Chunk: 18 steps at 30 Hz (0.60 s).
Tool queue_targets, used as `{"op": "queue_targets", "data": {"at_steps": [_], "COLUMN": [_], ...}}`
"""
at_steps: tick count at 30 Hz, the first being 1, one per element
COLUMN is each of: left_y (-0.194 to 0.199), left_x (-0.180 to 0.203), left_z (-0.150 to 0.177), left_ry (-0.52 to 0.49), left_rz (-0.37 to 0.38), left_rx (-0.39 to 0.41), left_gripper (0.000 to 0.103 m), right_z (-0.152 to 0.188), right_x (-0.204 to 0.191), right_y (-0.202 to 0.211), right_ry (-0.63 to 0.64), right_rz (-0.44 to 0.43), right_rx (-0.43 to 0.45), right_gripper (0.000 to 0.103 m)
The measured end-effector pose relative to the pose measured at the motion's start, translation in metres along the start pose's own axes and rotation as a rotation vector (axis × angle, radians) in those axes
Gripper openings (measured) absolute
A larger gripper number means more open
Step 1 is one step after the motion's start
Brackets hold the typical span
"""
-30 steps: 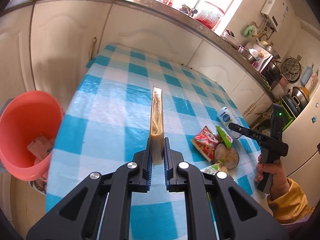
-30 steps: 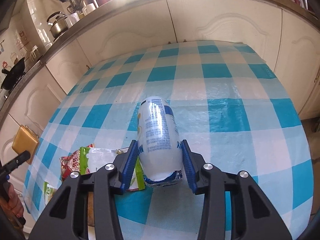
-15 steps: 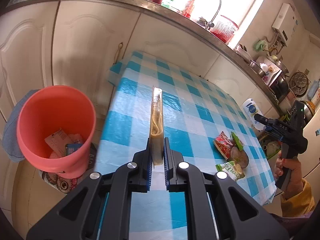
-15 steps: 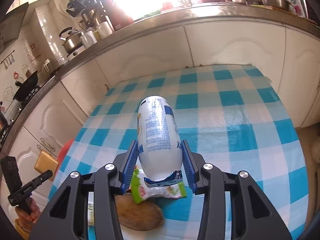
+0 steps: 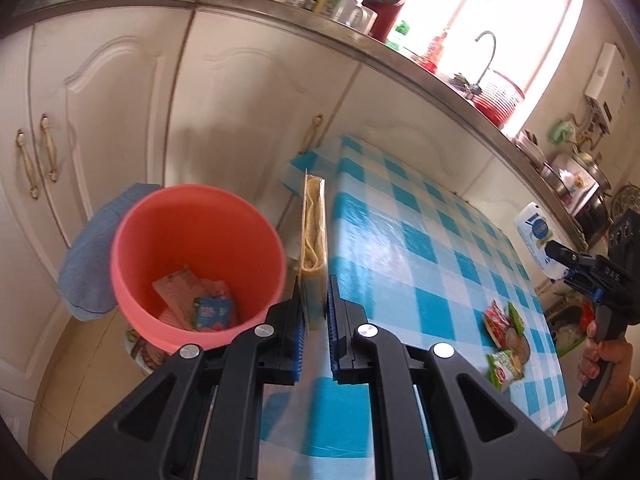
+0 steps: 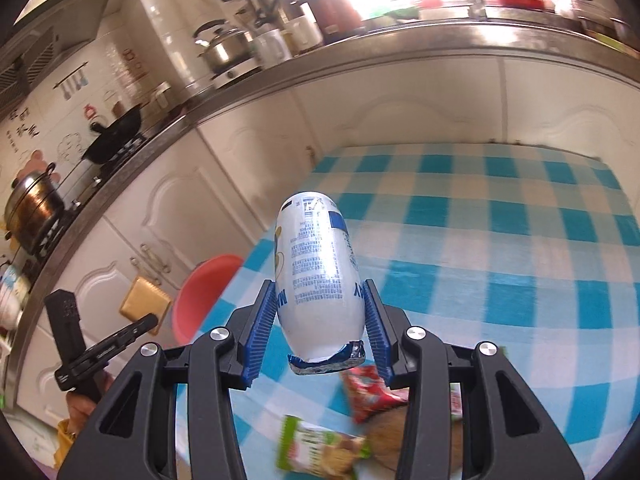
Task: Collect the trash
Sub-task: 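Carry the packet and bottle over the orange bucket and open both tools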
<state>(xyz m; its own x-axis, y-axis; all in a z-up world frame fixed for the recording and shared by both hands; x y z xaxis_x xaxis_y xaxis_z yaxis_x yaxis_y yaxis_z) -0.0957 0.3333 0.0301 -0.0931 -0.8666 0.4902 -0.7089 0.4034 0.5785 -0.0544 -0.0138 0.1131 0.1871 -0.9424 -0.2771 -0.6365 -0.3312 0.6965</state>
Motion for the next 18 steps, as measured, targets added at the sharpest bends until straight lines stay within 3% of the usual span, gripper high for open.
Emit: {"op": "queue_targets", "data": {"at_steps": [9, 18], "left_y": [0.017, 0.000], "left_x": [-0.040, -0.077], "left_z": [-0.021, -0.027], "left_ry": [0.049, 0.111], "left_rz": [-0.065, -0.103], "left_rx": [0.064, 0.034], "left_gripper": [0.011, 0.011], "right_z": [-0.016, -0.022], "right_x": [-0.082, -0.155], "right_y": [-0.045, -0.101], "right_ry": [0.125, 0.210], "right_rz": [-0.114, -0.207], "right_rx": [-0.075, -0.175], "right_gripper": [0.045, 0.045]}}
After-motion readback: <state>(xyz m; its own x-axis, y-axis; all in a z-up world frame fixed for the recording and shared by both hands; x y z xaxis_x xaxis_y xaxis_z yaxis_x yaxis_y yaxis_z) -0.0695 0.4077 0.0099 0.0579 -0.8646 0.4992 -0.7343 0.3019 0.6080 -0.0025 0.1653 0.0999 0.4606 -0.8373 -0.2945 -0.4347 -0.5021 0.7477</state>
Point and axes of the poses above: each gripper's, at about its wrist camera, not at the fingertips, and y roughly against the way its jaws point, x to its right, z to its underside, the point moved 2 cm from there along -y, roughly the way its jaws point, and after that the axes turned 7 degrees about z, right-handed, at the moved point
